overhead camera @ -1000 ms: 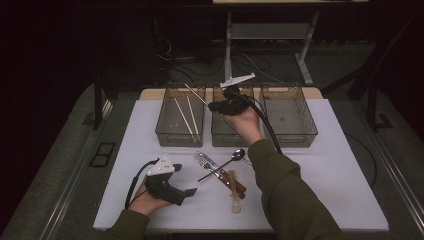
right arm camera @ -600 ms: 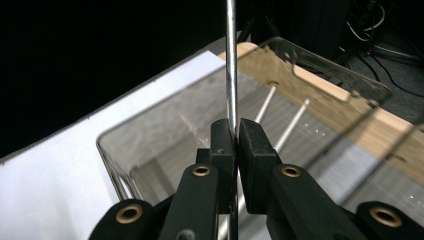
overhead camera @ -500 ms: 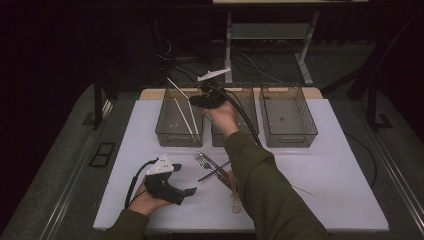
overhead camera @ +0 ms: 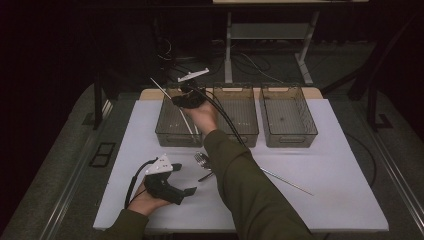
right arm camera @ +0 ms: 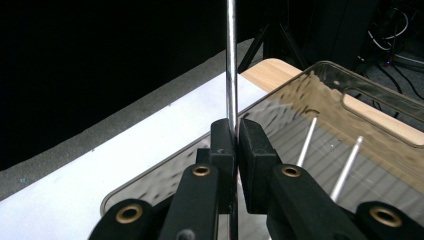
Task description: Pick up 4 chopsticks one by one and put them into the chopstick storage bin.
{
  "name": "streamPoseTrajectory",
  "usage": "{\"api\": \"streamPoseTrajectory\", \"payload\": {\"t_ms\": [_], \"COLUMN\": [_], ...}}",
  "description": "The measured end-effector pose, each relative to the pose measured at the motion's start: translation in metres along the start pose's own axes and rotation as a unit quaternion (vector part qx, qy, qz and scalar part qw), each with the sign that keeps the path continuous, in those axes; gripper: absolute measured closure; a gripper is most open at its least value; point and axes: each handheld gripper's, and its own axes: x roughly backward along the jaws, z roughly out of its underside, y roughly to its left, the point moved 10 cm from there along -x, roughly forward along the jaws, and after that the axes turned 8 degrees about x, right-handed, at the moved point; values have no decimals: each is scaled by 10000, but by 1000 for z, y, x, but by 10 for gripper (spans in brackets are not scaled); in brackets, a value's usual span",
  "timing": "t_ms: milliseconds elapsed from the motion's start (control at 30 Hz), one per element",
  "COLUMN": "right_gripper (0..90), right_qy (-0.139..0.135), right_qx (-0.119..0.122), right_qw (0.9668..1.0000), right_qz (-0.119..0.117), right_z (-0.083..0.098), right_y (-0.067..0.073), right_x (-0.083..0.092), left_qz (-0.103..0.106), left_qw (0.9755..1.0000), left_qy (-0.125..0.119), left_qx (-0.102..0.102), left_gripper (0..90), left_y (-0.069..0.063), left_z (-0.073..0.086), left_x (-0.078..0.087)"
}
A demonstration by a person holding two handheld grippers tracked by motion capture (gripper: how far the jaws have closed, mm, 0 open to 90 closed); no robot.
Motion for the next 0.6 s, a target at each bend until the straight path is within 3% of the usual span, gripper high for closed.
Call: {"api": "streamPoseTrajectory", "payload": {"t_ms": [300, 367, 600], "right_gripper": [844, 752, 632], "right_qy": [525, 587, 626], "right_qx": [-88, -10, 112], "right_qw": [9983, 9978, 9977], "right_qz": [223, 322, 232], "right_z": [28, 29, 26], "right_y": [-3, -4, -1], "right_x": [-18, -18, -4], "left_qz": [31, 28, 21], "left_qw": [10000, 10000, 10000], "left_qy": [16, 13, 27], "left_qx": [-10, -10, -9], "left_gripper": [0, 0, 0], "left_y": [-1, -1, -1], "left_z": [0, 0, 1], "left_x": [0, 0, -1]}}
